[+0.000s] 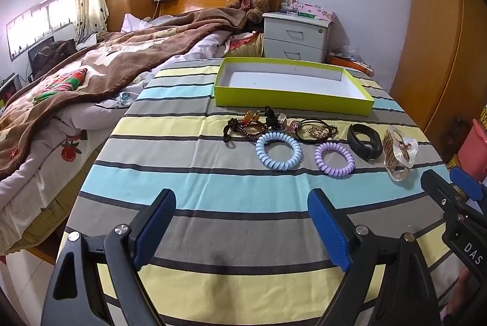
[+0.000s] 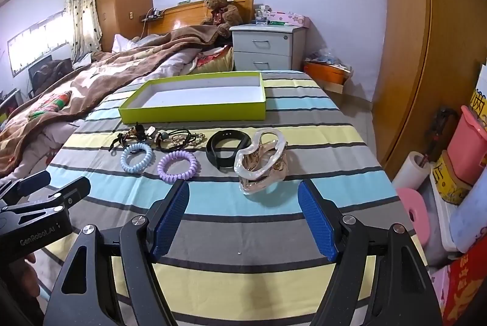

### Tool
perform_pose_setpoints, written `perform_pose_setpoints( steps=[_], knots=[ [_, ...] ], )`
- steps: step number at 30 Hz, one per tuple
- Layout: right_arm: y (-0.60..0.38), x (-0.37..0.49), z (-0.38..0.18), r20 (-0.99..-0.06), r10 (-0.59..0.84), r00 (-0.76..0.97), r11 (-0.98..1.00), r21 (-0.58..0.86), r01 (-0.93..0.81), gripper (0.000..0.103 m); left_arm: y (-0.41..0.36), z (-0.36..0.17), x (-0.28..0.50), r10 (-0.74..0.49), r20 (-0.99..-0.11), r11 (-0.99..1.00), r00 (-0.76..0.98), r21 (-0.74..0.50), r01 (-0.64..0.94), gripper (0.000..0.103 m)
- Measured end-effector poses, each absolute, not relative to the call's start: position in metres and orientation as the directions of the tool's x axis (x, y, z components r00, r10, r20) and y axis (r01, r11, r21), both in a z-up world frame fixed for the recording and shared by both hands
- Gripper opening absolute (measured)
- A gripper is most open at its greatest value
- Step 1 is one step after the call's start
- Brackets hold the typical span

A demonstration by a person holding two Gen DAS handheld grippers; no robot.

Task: Organize jewelry

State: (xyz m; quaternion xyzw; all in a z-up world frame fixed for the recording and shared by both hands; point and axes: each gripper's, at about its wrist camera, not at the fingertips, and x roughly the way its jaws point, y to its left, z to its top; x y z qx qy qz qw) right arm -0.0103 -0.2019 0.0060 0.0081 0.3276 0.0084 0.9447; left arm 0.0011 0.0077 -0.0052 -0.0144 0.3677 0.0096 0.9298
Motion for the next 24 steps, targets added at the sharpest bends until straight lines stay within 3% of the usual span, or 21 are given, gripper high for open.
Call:
perform_pose_setpoints(
  steps=[24],
  knots=[
    [-0.1987,-0.0107,0.0061,-0.619,0.018,0.785,1.0,0.015,-0.011,0.074,0.0107,-0.0069,0.0015,0.014,-0.691,0.999,0.723,-0.018,-0.036,0.09]
  ],
)
